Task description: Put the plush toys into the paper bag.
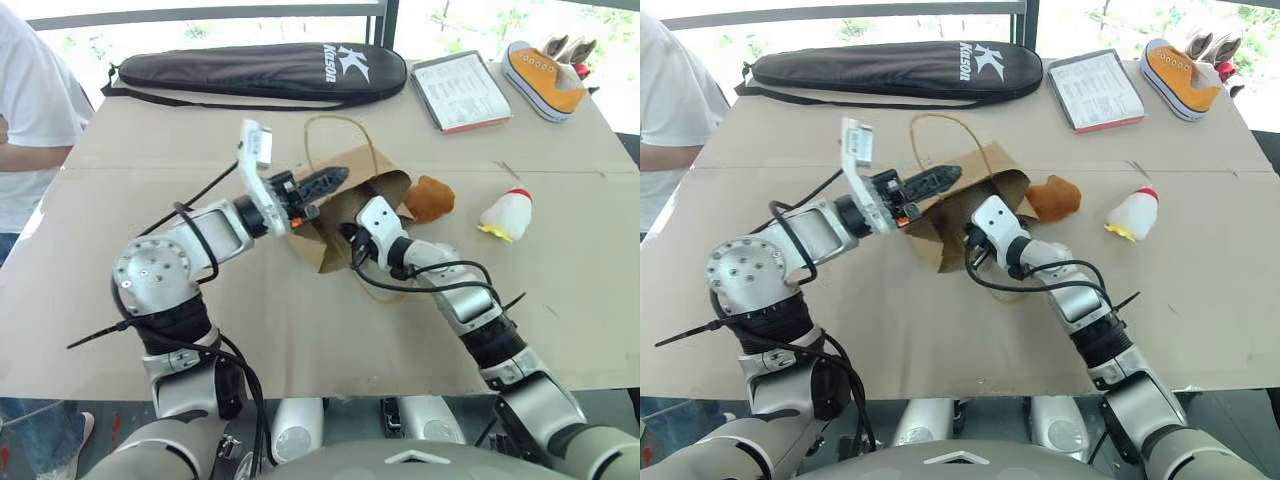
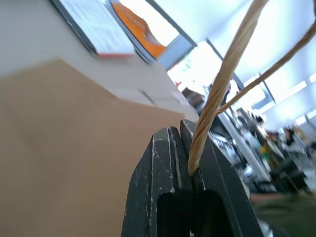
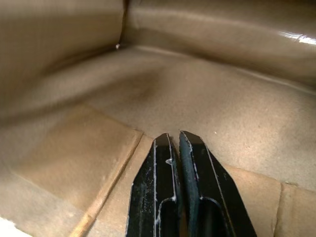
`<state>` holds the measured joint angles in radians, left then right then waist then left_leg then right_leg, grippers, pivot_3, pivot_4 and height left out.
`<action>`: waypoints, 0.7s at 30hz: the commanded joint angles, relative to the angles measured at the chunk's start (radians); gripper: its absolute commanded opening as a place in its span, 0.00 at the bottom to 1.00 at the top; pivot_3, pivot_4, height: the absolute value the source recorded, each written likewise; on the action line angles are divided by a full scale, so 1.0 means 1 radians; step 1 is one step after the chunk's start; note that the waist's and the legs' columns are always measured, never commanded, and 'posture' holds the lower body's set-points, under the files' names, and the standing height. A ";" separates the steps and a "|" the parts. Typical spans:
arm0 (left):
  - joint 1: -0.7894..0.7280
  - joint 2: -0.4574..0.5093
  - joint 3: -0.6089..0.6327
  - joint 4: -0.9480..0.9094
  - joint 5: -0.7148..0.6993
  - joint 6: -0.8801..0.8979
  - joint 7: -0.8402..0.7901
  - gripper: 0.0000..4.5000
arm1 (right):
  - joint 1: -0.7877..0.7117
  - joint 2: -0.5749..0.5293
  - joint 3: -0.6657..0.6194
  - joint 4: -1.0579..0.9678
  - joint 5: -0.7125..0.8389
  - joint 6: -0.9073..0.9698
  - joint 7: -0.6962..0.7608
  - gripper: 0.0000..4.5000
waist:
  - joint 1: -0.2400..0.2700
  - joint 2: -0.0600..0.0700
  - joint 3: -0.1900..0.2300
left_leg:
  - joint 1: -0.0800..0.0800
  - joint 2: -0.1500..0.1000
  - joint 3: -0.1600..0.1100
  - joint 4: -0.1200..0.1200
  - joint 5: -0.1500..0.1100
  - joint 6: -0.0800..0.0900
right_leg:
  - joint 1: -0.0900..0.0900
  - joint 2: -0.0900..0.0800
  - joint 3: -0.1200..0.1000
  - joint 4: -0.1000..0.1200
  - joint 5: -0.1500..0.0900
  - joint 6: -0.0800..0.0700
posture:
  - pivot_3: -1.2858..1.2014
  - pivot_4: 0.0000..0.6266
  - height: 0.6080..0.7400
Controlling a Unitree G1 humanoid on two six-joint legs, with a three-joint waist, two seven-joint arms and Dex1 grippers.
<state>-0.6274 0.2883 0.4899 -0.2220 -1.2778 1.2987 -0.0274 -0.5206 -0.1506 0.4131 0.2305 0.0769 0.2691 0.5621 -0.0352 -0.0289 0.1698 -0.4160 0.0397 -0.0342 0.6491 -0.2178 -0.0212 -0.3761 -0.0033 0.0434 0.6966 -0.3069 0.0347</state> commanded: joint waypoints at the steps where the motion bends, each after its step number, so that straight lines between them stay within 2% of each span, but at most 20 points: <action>1: -0.055 0.063 0.074 0.006 -0.128 -0.058 0.123 0.02 | 0.014 -0.015 0.019 0.070 -0.013 -0.047 0.094 0.00 | -0.002 0.000 0.000 | 0.001 0.000 0.000 0.000 0.000 0.000 | 0.001 0.000 0.000 0.000 0.000 0.000 | 0.52 0.24 1.00; 6: -0.039 0.141 0.059 -0.033 -0.256 -0.105 0.233 0.02 | -0.010 -0.023 -0.003 0.051 0.019 -0.111 0.208 0.00 | -0.003 0.000 0.000 | 0.001 0.000 0.000 0.000 0.000 0.000 | 0.001 0.000 0.000 0.000 0.000 0.000 | 0.52 0.24 1.00; 13: 0.062 0.182 -0.023 -0.158 -0.304 -0.199 0.344 0.02 | -0.154 0.012 -0.013 0.065 0.036 -0.187 0.343 0.00 | -0.002 0.000 0.000 | 0.001 0.000 0.000 -0.001 0.000 -0.001 | 0.001 0.000 0.000 0.000 0.000 0.000 | 0.52 0.24 1.00; 15: 0.083 0.207 -0.045 -0.198 -0.283 -0.222 0.370 0.02 | -0.202 0.031 0.012 0.129 0.002 -0.231 0.367 0.00 | -0.003 0.000 0.000 | 0.002 0.000 0.000 -0.001 0.001 -0.002 | 0.001 0.000 0.000 0.000 0.000 0.000 | 0.52 0.24 1.00; 18: 0.126 0.270 -0.100 -0.272 -0.177 -0.233 0.339 0.02 | -0.267 0.070 0.024 0.232 -0.042 -0.302 0.355 0.00 | -0.003 0.000 0.000 | 0.002 0.000 0.000 -0.002 0.001 -0.002 | 0.001 0.001 0.000 0.000 0.000 -0.001 | 0.52 0.24 1.00; 21: 0.169 0.285 -0.141 -0.304 -0.106 -0.273 0.294 0.02 | -0.304 0.102 -0.036 0.256 -0.006 -0.274 0.336 0.00 | 0.003 0.000 0.000 | 0.001 0.000 0.000 -0.003 0.001 -0.002 | 0.000 0.000 0.000 -0.001 0.000 -0.001 | 0.52 0.24 1.00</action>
<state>-0.4652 0.5597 0.3684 -0.4813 -1.4304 1.0633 0.2997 -0.7927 -0.0607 0.4229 0.4985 0.0426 -0.0029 0.9086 -0.0327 -0.0286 0.1700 -0.4151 0.0394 -0.0343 0.6464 -0.2158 -0.0251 -0.3759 -0.0030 0.0432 0.6953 -0.3064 0.0339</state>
